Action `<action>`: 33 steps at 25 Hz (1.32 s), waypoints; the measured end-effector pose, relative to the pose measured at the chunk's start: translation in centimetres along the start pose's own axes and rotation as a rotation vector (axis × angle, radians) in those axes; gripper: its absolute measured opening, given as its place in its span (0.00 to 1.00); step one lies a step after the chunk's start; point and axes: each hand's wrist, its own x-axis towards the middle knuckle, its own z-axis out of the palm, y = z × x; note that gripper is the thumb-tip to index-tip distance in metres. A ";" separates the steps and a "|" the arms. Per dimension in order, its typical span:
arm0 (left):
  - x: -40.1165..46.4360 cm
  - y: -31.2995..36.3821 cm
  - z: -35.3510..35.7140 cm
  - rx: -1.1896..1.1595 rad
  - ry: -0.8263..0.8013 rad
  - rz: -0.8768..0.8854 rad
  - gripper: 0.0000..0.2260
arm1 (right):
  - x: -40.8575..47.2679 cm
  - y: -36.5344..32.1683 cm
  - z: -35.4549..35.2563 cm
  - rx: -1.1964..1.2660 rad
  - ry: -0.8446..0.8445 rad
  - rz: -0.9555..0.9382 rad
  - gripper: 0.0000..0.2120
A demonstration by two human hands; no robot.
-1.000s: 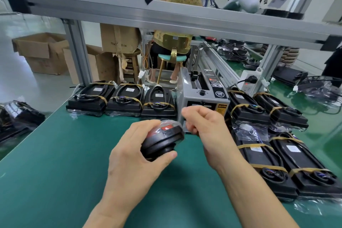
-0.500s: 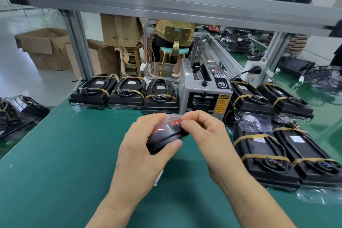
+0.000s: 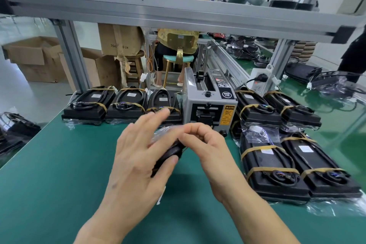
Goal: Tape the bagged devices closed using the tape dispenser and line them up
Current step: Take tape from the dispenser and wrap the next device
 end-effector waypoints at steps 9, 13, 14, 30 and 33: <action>-0.3 -0.7 0.3 -0.337 0.100 -0.296 0.24 | 3.5 1.9 -2.6 -0.082 0.267 0.093 0.08; -0.4 -0.4 1.0 -0.385 0.137 -0.341 0.26 | 6.9 2.9 -4.6 -0.064 0.511 0.197 0.08; -0.4 -0.3 1.1 -0.390 0.135 -0.347 0.25 | 7.6 3.2 -4.7 -0.078 0.533 0.216 0.08; -0.2 0.1 1.0 -0.441 0.155 -0.342 0.26 | 8.9 2.3 -2.8 -0.054 0.467 0.171 0.07; -0.1 -0.3 0.8 -0.488 0.147 -0.355 0.25 | 5.1 0.3 -1.4 -0.050 0.124 -0.013 0.11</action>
